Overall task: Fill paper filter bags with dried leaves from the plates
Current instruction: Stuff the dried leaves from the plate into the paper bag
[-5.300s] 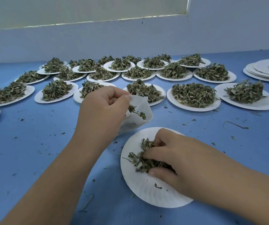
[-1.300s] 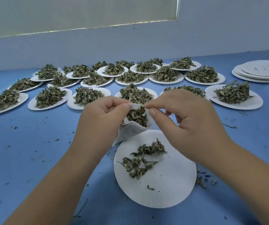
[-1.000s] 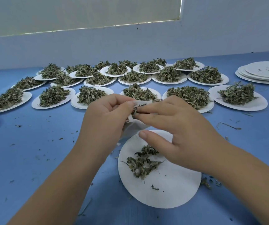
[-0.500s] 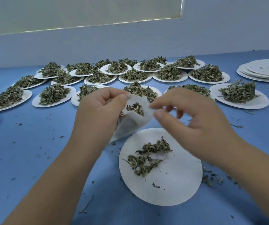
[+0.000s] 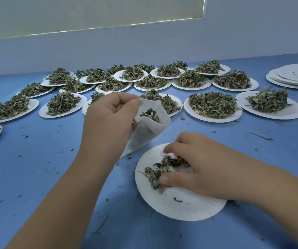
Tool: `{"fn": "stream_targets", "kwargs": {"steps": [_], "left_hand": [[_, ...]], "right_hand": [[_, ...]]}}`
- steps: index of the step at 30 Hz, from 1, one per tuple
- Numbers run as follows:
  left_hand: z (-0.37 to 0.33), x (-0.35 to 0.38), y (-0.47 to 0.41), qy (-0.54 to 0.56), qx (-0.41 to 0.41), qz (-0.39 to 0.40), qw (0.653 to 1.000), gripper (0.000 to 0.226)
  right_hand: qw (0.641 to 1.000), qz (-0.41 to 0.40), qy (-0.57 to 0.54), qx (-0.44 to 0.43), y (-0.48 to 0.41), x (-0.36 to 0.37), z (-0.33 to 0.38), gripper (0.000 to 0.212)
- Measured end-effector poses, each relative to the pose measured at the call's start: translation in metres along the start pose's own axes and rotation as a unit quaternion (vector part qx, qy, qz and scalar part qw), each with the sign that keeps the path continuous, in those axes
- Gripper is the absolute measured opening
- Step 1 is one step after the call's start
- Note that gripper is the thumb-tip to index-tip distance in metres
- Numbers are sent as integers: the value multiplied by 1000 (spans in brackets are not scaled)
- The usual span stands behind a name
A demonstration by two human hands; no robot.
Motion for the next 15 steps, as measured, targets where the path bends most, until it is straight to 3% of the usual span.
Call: {"fn": "stream_targets", "kwargs": {"steps": [5, 15], "left_hand": [[-1, 2, 1, -13, 8, 9, 1000, 14], [-1, 4, 1, -16, 14, 11, 1000, 17]], "right_hand": [[999, -16, -39, -34, 0, 1, 12, 79], [987, -71, 41, -141, 1, 3, 36, 47]]}}
Point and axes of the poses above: each hand's wrist, its own y-axis away from the middle knuckle, its own x-axis out of the palm, z = x × y, the point moved 6 cm from there along -y, towards the middle knuckle, and after that the axes turned 13 degrees about y, right-handed, at the moved point
